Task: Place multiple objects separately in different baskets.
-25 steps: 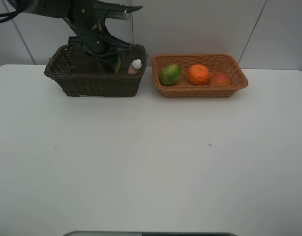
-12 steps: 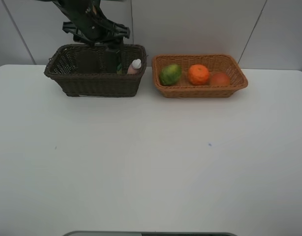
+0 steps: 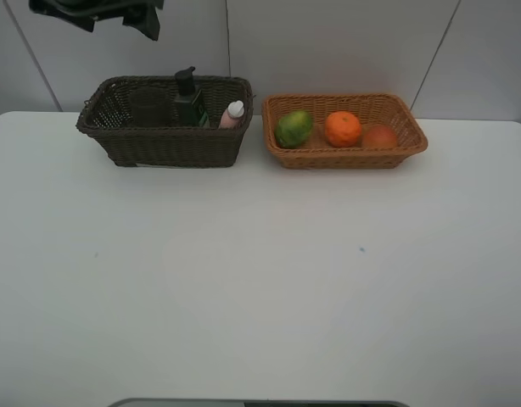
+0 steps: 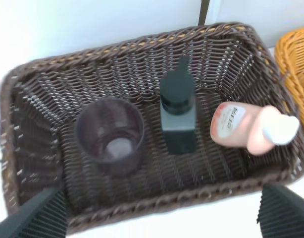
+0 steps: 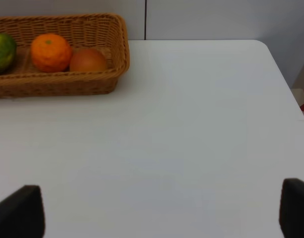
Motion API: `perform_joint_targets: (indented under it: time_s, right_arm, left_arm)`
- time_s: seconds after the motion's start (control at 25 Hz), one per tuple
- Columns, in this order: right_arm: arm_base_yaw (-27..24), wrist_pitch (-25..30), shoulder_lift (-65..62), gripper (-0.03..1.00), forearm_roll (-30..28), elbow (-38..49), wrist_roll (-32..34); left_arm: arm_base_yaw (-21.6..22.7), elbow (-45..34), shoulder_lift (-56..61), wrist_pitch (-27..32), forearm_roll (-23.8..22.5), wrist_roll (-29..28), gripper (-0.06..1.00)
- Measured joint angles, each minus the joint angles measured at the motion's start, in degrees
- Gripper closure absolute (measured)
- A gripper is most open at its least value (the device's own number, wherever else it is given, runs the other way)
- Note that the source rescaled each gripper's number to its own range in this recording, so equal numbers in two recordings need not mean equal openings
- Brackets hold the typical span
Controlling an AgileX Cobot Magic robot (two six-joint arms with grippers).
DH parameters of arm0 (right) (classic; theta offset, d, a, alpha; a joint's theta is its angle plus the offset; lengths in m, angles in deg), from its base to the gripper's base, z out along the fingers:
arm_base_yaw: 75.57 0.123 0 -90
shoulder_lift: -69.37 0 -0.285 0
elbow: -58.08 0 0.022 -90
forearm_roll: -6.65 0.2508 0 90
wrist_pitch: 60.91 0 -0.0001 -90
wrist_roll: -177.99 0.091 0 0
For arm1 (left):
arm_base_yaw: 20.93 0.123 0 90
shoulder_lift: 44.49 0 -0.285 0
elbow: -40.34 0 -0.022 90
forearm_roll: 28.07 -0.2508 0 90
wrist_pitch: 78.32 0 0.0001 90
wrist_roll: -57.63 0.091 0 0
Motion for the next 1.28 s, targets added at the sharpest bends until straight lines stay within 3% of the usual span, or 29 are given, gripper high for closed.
perform_joint_targets:
  time_s: [0.44, 0.76, 1.04, 1.28]
  right_arm:
    - [0.0, 0.0, 0.0, -0.03, 0.0, 0.0, 0.0]
    - [0.0, 0.0, 0.0, -0.03, 0.0, 0.0, 0.0]
    - [0.0, 0.0, 0.0, -0.03, 0.0, 0.0, 0.0]
    - [0.0, 0.0, 0.0, -0.03, 0.0, 0.0, 0.0]
  left_arm:
    - [0.0, -15.2, 26.3, 14.5, 2.2, 3.2, -0.05]
    - [0.0, -28.4, 47.1, 16.2, 7.0, 8.0, -0.05]
    - [0.0, -33.1, 61.5, 20.4, 14.9, 17.9, -0.05]
    - [0.0, -36.5, 70.5, 28.6, 15.9, 20.0, -0.05]
